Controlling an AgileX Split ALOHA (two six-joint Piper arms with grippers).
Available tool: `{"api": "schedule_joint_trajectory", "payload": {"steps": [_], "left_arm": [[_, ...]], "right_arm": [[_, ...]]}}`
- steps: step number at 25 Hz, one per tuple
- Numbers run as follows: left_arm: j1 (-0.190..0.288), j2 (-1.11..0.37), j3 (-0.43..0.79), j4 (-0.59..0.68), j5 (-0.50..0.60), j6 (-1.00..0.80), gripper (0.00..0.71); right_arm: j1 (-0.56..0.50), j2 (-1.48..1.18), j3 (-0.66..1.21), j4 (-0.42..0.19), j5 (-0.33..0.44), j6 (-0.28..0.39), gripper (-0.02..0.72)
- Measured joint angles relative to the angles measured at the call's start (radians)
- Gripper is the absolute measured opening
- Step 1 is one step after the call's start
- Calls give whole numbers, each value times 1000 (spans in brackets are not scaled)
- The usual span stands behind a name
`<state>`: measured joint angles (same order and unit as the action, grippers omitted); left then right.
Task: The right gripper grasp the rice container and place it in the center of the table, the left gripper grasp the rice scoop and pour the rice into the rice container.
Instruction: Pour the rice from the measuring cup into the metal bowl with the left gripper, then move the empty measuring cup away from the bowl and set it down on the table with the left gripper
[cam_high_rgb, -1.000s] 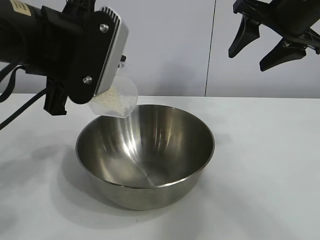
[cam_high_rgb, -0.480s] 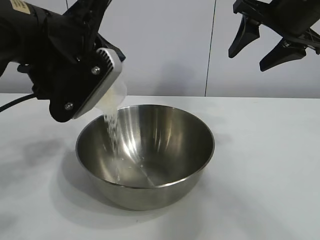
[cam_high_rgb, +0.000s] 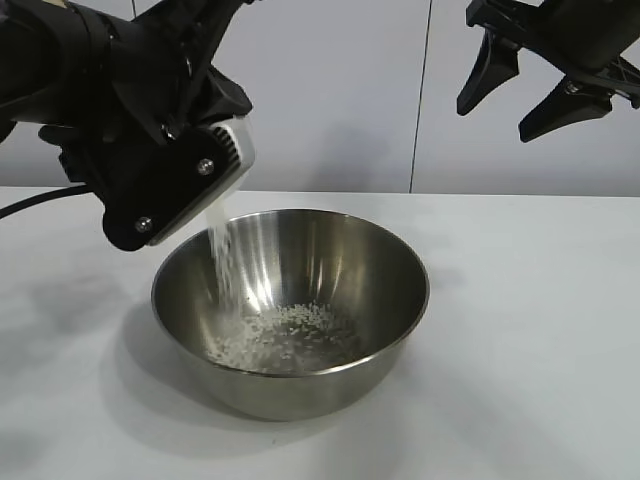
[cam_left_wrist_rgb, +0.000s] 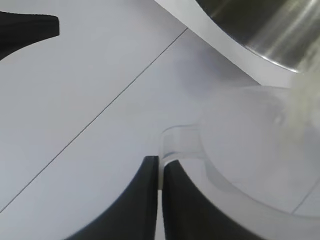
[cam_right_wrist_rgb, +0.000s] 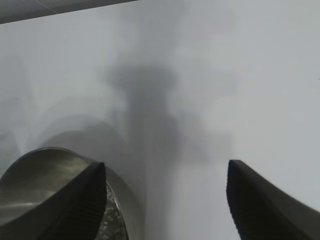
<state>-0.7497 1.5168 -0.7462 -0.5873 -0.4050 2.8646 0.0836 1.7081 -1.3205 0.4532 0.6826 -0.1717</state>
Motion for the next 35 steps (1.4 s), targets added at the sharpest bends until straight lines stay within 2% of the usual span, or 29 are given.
{"api": "schedule_joint_trajectory", "payload": {"steps": [5, 8, 11, 18, 22, 27, 30, 35], "left_arm": [[0, 0, 0, -48, -3, 16, 9], [0, 0, -2, -127, -3, -96, 9], [0, 0, -25, -197, -2, -409, 9], [1, 0, -41, -198, -31, -1320, 9], [28, 0, -41, -193, -46, -1727, 9], [111, 0, 0, -176, -92, -2178, 9], [176, 0, 83, -100, -197, -2369, 9], [316, 0, 306, 120, -426, -2633, 9]], "right_arm": [[0, 0, 0, 0, -1, 0, 474], [0, 0, 0, 0, -1, 0, 474], [0, 0, 0, 0, -1, 0, 474], [0, 0, 0, 0, 0, 0, 474], [0, 0, 0, 0, 1, 0, 474], [0, 0, 0, -13, 2, 0, 474], [0, 0, 0, -15, 2, 0, 474], [0, 0, 0, -15, 2, 0, 474]]}}
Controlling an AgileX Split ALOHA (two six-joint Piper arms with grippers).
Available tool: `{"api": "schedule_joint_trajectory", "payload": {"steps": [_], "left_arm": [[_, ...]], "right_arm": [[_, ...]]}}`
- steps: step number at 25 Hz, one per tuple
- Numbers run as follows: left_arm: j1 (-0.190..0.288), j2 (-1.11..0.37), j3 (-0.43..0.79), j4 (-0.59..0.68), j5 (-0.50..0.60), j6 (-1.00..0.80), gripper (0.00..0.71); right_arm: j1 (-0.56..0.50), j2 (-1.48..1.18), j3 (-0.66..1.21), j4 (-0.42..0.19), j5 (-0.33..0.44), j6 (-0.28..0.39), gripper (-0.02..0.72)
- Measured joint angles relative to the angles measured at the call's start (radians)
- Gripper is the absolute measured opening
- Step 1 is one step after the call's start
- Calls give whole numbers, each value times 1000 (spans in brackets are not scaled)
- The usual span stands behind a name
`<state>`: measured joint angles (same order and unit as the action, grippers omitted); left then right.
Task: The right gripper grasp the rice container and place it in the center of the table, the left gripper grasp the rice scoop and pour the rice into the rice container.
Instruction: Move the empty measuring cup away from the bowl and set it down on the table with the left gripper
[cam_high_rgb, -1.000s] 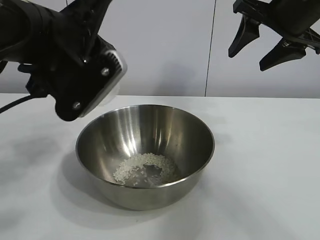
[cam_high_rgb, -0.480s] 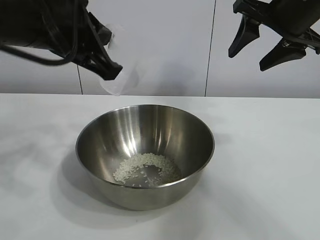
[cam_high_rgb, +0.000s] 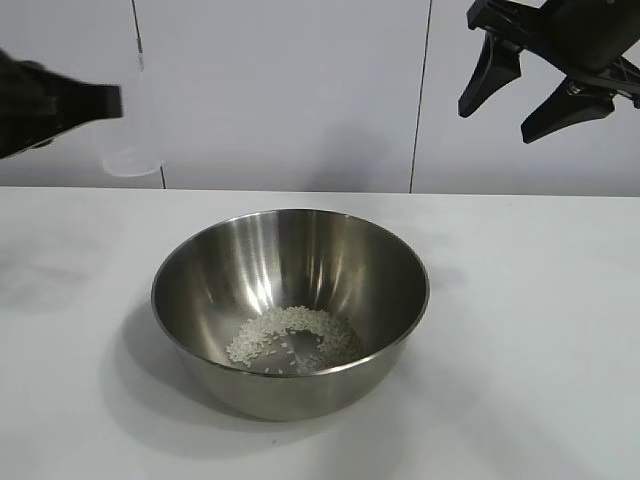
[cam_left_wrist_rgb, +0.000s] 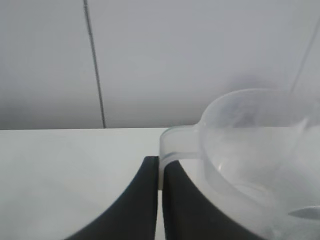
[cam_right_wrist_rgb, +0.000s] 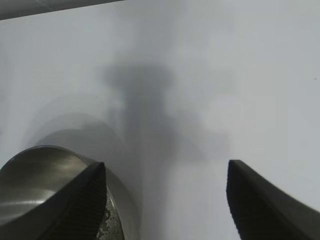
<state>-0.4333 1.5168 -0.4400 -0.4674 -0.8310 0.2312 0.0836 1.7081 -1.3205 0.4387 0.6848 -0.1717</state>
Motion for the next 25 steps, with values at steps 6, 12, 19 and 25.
{"api": "schedule_joint_trajectory", "payload": {"steps": [6, 12, 19, 25], "left_arm": [[169, 5, 160, 239, -79, -79, 9], [207, 202, 163, 360, -238, -88, 9], [208, 456, 136, 369, -300, -173, 9], [208, 472, 103, 369, -312, -150, 58]], "right_arm": [[0, 0, 0, 0, 0, 0, 474], [0, 0, 0, 0, 0, 0, 474], [0, 0, 0, 0, -1, 0, 474], [0, 0, 0, 0, -4, 0, 474]]}}
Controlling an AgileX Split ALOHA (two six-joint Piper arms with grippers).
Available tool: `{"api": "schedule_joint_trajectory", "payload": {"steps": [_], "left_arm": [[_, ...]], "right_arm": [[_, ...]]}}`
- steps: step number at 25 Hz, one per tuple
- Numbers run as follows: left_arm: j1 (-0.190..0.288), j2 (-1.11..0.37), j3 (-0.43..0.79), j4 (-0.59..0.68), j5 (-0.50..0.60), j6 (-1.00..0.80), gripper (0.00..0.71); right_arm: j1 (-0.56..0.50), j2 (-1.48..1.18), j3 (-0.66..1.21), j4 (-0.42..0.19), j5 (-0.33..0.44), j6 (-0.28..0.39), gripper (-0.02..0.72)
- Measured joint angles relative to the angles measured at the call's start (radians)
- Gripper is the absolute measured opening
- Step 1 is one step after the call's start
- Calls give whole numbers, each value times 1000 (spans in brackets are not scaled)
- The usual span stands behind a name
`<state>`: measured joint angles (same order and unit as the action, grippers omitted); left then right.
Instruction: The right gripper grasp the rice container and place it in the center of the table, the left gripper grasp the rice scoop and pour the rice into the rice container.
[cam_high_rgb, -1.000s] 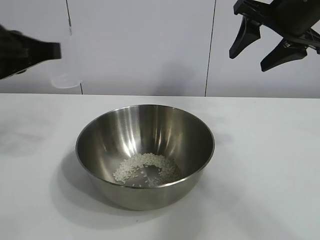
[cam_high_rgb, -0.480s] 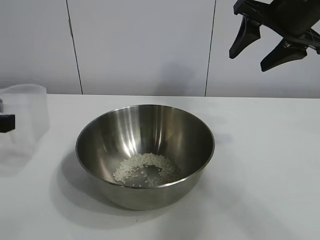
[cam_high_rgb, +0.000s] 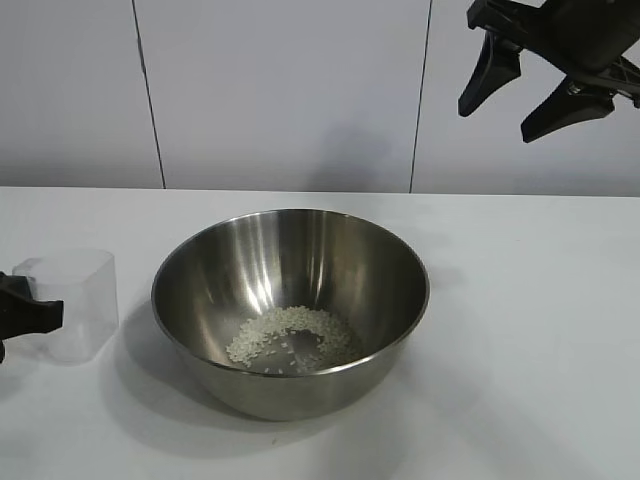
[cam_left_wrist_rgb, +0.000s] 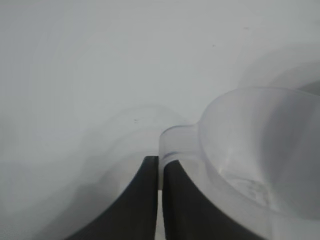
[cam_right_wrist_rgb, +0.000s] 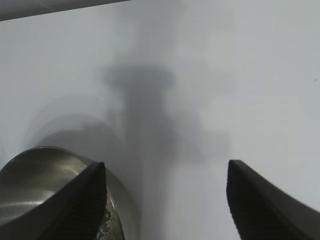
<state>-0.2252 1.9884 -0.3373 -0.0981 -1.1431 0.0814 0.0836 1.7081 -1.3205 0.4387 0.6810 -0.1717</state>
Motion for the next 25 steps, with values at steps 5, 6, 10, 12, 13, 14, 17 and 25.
{"api": "schedule_joint_trajectory", "payload": {"steps": [5, 6, 10, 12, 13, 14, 17, 25], "left_arm": [[0, 0, -3, 0, -6, 10, 315], [0, 0, -3, -1, -6, 11, 349], [0, 0, 5, -3, -8, 11, 406], [0, 0, 28, -3, -9, 11, 412], [0, 0, 41, -3, -9, 10, 414], [0, 0, 56, -3, -9, 10, 414], [0, -17, 92, -3, -8, 4, 414], [0, -198, 186, -86, -9, -17, 414]], "right_arm": [[0, 0, 0, 0, -7, 0, 474], [0, 0, 0, 0, -10, 0, 474], [0, 0, 0, 1, -15, 0, 474], [0, 0, 0, 1, -16, 0, 474], [0, 0, 0, 1, -16, 0, 474], [0, 0, 0, 1, -16, 0, 474], [0, 0, 0, 1, -17, 0, 474], [0, 0, 0, 1, -17, 0, 474]]}}
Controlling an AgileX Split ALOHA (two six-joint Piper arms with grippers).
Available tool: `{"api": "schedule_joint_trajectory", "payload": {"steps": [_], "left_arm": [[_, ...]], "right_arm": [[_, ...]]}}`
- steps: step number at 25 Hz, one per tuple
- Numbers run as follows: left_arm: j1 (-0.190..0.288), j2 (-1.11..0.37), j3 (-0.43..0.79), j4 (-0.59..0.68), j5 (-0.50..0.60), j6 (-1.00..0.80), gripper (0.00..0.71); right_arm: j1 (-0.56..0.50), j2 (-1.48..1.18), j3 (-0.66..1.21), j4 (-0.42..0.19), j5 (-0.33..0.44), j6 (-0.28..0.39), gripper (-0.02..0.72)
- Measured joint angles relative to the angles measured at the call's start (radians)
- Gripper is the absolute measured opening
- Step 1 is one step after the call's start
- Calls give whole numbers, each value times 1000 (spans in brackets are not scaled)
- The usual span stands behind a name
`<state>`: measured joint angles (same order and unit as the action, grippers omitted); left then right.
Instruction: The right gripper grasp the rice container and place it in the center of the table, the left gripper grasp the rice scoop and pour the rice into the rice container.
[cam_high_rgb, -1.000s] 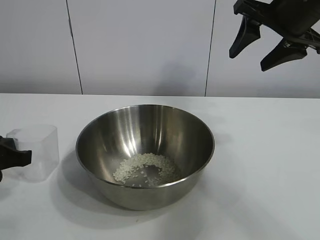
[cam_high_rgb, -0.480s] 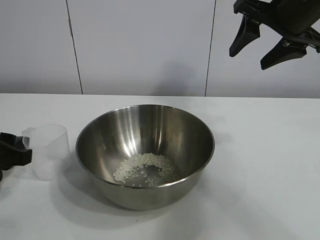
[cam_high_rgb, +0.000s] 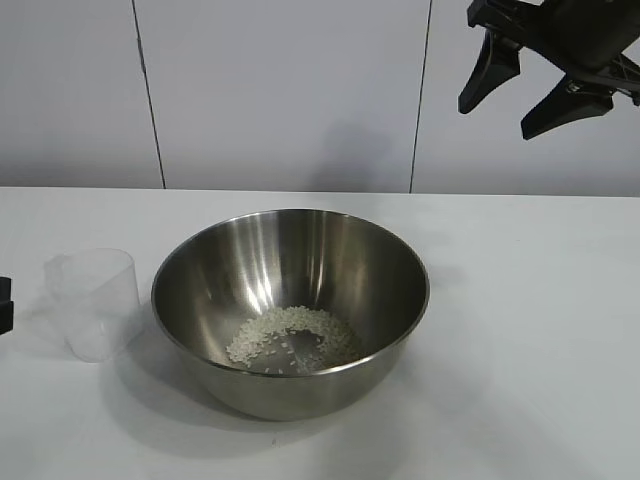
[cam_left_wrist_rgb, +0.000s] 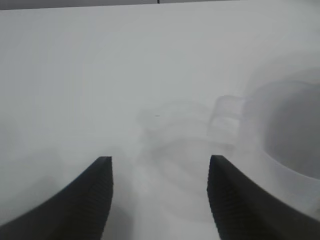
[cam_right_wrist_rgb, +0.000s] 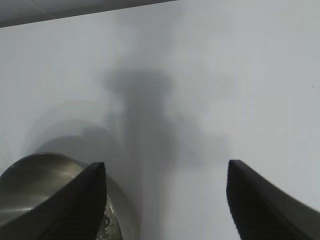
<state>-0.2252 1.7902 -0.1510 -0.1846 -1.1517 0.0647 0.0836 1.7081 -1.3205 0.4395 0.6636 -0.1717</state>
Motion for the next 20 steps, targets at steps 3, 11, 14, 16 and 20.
{"api": "schedule_joint_trajectory", "payload": {"steps": [3, 11, 14, 16, 20], "left_arm": [[0, -58, 35, -11, 0, -2, 414], [0, -200, 86, 7, 0, -8, 414], [0, -220, 87, 30, 0, -32, 414], [0, -220, 88, 32, 0, -47, 414], [0, -220, 89, 26, 0, -54, 414]], "right_arm": [[0, 0, 0, 0, 0, 0, 474], [0, 0, 0, 0, 0, 0, 474], [0, 0, 0, 0, 0, 0, 474], [0, 0, 0, 0, -1, 0, 474], [0, 0, 0, 0, -1, 0, 474]]}}
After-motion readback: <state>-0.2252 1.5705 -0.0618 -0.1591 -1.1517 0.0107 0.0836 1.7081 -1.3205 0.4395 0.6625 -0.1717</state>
